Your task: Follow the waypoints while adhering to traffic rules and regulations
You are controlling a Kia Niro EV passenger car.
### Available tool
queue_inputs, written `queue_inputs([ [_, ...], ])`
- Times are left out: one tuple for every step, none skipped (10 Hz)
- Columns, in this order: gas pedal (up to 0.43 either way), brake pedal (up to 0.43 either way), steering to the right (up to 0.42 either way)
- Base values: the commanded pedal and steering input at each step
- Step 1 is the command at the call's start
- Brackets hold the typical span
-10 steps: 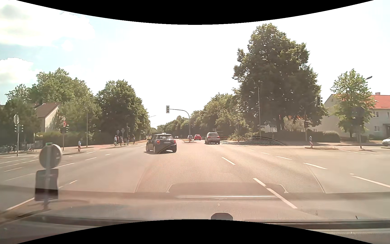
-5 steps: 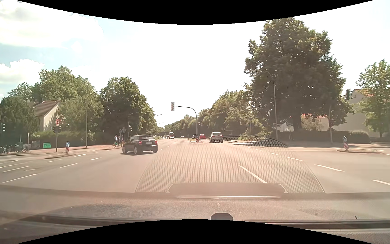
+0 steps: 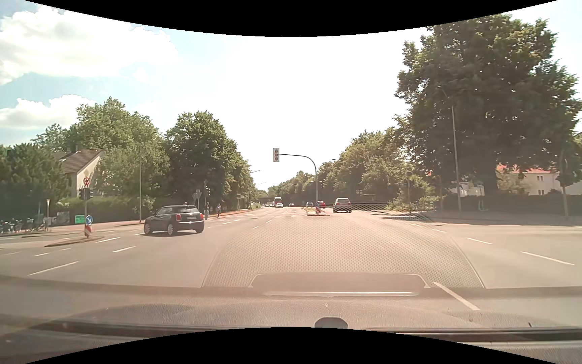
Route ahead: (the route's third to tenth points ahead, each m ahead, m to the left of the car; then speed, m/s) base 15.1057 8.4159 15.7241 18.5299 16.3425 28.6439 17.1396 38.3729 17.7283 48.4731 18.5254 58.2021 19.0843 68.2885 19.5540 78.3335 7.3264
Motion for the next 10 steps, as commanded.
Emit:
queue_inputs([
  [0.15, 0.018, -0.125],
  [0.15, 0.018, -0.128],
  [0.138, 0.018, -0.134],
  [0.13, 0.018, -0.145],
  [0.13, 0.018, -0.162],
  [0.13, 0.018, -0.183],
  [0.13, 0.018, -0.205],
  [0.13, 0.018, -0.217],
  [0.13, 0.018, -0.23],
  [0.13, 0.012, -0.237],
])
